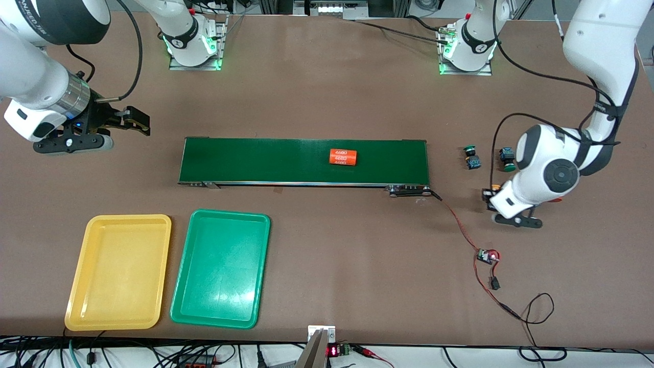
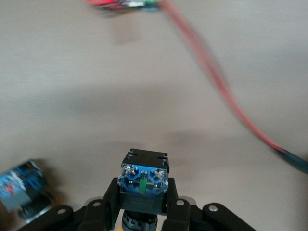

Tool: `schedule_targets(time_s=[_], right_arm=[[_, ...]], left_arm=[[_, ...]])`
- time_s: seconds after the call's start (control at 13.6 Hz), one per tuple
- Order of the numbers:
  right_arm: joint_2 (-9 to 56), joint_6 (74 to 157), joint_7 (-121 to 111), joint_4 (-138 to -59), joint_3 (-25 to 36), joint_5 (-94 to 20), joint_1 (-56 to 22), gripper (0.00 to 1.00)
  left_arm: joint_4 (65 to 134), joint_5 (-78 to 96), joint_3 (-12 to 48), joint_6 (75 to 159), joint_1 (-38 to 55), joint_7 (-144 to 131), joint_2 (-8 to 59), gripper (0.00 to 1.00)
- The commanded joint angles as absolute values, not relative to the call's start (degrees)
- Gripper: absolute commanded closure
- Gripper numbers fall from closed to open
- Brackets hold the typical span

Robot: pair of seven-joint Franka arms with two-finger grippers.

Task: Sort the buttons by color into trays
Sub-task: 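Carry the yellow-cap button to the belt and open the left gripper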

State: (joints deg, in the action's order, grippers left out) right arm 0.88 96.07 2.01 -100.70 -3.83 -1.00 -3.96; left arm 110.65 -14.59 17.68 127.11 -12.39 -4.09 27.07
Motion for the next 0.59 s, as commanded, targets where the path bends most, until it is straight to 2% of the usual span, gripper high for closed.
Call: schedule_targets(time_s=[0.0,0.22,0.51], right_arm=[[0.44,91.25,1.58,-97.49,-3.78,-0.79,-3.69,0.0],[2.19,87.63,1.67,-94.4,-3.69,-0.44,-3.6,0.0],[3.25,87.54,1.32,-94.22,-3.69,0.44,-3.6,0.0]], left_arm=[[110.75,-13.98,24.59,120.87,-12.92,-9.45,22.42,0.87],[109.78,-13.97,34.96,118.03,-12.31,-25.79,22.58,0.86],[110.12,-13.97,38.58,121.37,-8.54,-38.21,26.88,0.86]])
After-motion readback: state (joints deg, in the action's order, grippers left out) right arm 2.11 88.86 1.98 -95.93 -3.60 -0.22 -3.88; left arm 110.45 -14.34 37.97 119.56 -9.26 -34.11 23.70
